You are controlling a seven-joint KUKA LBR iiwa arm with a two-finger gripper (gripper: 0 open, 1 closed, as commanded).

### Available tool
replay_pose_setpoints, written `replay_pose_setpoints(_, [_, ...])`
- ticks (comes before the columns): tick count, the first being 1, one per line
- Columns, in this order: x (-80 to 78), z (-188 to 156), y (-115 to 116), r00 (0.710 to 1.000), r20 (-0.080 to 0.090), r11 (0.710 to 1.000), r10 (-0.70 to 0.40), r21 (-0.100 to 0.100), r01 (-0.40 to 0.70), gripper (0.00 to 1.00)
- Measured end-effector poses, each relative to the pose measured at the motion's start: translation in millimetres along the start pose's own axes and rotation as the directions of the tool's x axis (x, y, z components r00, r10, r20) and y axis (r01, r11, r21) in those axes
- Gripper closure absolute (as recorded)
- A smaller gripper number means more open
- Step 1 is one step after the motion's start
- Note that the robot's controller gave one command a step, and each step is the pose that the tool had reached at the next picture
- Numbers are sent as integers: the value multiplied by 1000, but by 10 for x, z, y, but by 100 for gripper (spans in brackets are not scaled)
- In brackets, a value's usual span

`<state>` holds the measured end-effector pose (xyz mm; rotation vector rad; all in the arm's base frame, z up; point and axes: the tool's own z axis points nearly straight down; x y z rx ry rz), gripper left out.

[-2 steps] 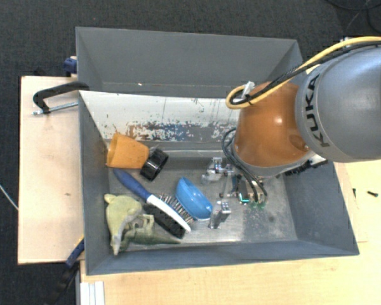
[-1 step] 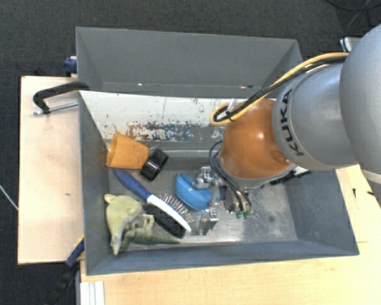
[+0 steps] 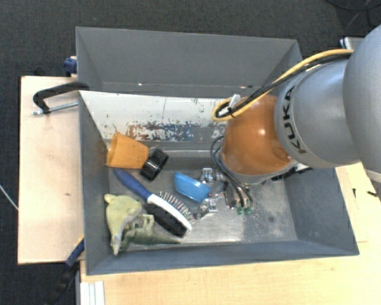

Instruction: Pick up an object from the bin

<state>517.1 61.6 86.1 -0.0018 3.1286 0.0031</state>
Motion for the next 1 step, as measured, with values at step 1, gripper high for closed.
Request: replay_pose_setpoints(1, [-193,-1363,121,995,2,995,-100,-1,100,100])
